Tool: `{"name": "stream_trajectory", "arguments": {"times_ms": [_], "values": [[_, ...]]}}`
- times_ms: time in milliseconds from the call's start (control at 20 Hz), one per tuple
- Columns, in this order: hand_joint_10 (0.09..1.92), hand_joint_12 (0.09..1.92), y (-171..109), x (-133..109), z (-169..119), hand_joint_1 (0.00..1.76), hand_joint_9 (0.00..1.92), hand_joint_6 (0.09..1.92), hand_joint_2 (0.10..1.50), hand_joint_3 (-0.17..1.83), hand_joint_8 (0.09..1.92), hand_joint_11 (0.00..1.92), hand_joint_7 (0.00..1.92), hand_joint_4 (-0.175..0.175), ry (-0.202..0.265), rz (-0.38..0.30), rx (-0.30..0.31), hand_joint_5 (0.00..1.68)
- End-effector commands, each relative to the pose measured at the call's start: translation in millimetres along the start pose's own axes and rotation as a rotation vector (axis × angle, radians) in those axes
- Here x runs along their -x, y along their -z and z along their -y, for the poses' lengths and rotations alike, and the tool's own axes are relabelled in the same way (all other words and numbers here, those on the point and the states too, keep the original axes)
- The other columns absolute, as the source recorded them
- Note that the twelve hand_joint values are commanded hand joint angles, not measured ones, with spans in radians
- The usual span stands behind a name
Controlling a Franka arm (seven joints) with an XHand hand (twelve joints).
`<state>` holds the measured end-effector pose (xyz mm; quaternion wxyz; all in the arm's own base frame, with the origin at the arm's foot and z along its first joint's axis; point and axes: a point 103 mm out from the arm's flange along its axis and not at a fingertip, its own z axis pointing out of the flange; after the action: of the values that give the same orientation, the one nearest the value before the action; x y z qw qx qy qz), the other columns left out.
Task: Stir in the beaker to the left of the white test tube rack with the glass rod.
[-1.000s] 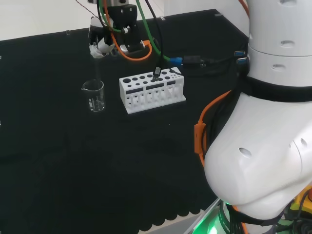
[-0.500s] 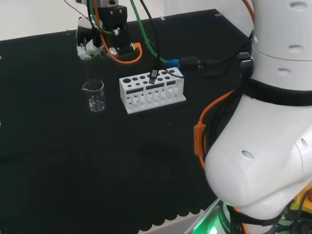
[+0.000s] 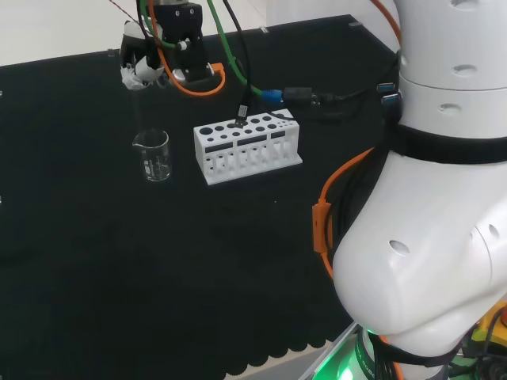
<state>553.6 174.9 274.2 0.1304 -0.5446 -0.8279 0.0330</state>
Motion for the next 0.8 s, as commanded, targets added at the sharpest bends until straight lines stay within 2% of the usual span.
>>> {"name": "stream_trajectory", "arguments": {"times_ms": [50,250,350,600,800], "values": [[0.25,0.79,0.6,12.9,-2.9,1.19,1.77,0.77,1.12,-0.17,0.38,1.6,1.64,-0.175,-0.006,0.002,-0.011,1.14],[0.25,0.79,2.7,38.1,-2.1,1.19,1.77,0.77,1.12,-0.17,0.38,1.6,1.64,-0.175,-0.017,-0.002,-0.001,1.14],[0.25,0.79,2.6,42.2,4.7,1.19,1.77,0.77,1.12,-0.17,0.38,1.6,1.64,-0.175,-0.025,0.006,-0.001,1.14],[0.25,0.79,2.2,42.4,16.7,1.2,1.77,0.77,1.12,-0.17,0.38,1.6,1.64,-0.175,-0.031,0.009,0.001,1.14],[0.25,0.79,-1.9,29.3,34.2,1.2,1.77,0.77,1.12,-0.17,0.38,1.6,1.64,-0.175,-0.029,0.013,0.0,1.14]]}}
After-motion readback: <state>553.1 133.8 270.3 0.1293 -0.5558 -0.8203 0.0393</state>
